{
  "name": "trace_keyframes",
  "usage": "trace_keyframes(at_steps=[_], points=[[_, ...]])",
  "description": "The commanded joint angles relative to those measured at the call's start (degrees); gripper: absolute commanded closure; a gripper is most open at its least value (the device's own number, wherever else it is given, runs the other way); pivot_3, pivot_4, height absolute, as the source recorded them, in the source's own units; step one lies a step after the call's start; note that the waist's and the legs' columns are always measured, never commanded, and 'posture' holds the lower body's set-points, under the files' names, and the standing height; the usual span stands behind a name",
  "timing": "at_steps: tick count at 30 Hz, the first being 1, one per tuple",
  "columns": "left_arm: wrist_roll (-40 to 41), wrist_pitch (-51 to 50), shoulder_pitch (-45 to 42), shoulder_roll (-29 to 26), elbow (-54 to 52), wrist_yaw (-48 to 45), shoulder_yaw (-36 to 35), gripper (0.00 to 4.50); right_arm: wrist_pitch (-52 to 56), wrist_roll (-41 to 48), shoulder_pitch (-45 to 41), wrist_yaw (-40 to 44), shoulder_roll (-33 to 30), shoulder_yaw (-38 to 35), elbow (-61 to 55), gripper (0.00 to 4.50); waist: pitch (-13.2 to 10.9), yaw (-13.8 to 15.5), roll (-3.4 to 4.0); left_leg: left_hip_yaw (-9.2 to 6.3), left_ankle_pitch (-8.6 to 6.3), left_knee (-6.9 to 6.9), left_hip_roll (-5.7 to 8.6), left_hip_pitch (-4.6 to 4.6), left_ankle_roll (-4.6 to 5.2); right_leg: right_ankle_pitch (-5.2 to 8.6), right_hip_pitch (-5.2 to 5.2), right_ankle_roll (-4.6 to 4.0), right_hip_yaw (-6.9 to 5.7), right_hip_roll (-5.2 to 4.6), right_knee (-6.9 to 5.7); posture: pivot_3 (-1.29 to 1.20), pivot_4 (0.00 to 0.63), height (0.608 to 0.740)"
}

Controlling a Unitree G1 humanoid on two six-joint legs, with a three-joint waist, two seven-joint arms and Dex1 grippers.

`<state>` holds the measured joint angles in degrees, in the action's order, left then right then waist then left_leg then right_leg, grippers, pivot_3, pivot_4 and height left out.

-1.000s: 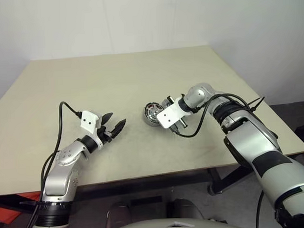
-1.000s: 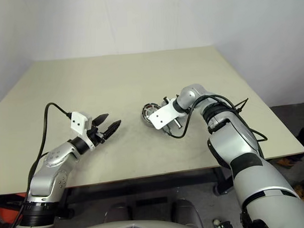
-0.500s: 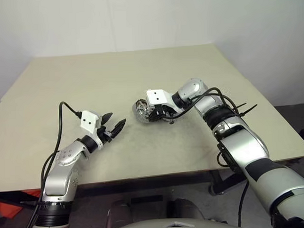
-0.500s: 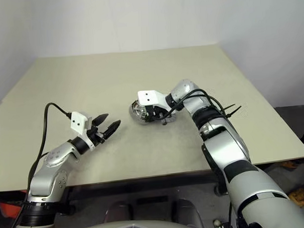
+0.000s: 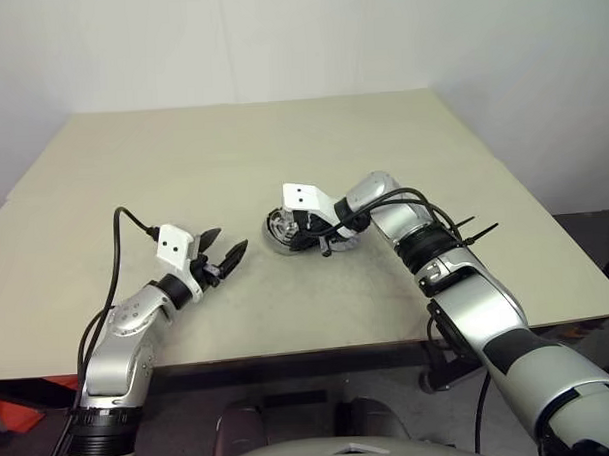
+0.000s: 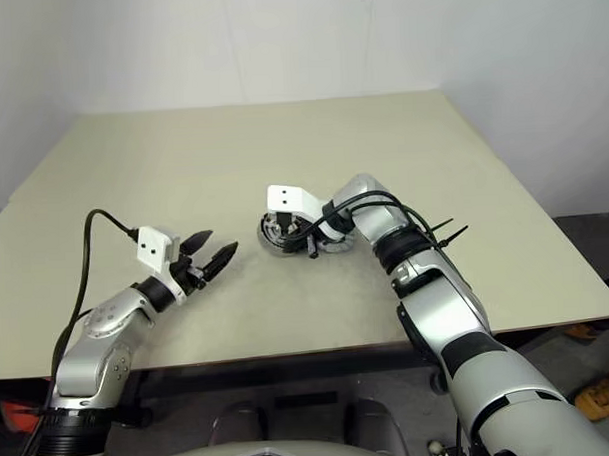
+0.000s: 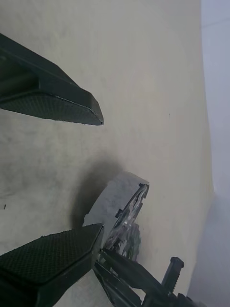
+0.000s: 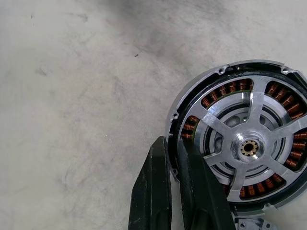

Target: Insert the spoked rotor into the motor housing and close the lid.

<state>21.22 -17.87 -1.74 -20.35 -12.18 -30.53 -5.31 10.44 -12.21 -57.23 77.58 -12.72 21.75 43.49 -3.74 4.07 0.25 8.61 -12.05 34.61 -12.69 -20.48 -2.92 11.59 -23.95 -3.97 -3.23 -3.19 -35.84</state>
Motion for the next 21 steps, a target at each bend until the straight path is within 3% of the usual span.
trace_keyframes(at_steps=[1, 5, 10, 16, 21], points=[[0.2, 1.3, -0.1, -0.4, -2.8, 0.3, -1.1, 1.04, -0.8, 1.7, -0.3, -0.4, 0.2, -0.3, -3.1, 3.27, 0.0, 0.0, 0.00, 0.00, 0.00, 0.00, 0.00, 0.00, 0.00, 0.00, 0.00, 0.00, 0.00, 0.00, 0.00, 0.00, 0.000, 0.740], [0.3, 1.3, -0.2, -0.4, -2.7, 0.3, -1.1, 1.04, -1.2, 3.5, -0.2, 0.8, -0.4, -0.8, -5.5, 2.00, 0.0, 0.0, 0.00, 0.00, 0.01, 0.00, 0.00, 0.02, -0.01, 0.00, 0.00, 0.00, 0.00, 0.00, -0.02, 0.00, 0.000, 0.740], [0.2, 1.3, -0.9, -0.3, -2.1, 0.2, -0.9, 1.04, 2.4, 6.5, -0.6, -1.1, -0.2, -3.4, -6.4, 2.00, 0.0, 0.0, 0.00, 0.00, 0.01, 0.00, 0.00, 0.06, -0.02, 0.00, 0.05, 0.00, 0.00, 0.00, -0.02, 0.00, 0.000, 0.740], [0.6, 1.4, -0.8, 0.0, -2.7, 0.1, -0.9, 1.04, 7.9, 13.5, -0.5, -15.0, 2.6, -14.3, -3.8, 2.00, 0.0, 0.0, 0.00, 0.00, 0.03, -0.01, 0.01, 0.10, -0.05, 0.00, 0.06, 0.00, 0.00, 0.00, -0.03, 0.00, 0.000, 0.740], [1.1, 1.4, -0.5, -0.6, -2.7, -0.6, -1.6, 1.04, 25.0, 22.0, 2.5, -19.7, 0.7, -23.2, -7.9, 2.00, 0.0, 0.4, 0.00, 0.00, 0.02, -0.02, 0.03, 0.22, -0.04, 0.00, 0.26, 0.01, 0.01, -0.01, 0.05, 0.00, 0.000, 0.740]])
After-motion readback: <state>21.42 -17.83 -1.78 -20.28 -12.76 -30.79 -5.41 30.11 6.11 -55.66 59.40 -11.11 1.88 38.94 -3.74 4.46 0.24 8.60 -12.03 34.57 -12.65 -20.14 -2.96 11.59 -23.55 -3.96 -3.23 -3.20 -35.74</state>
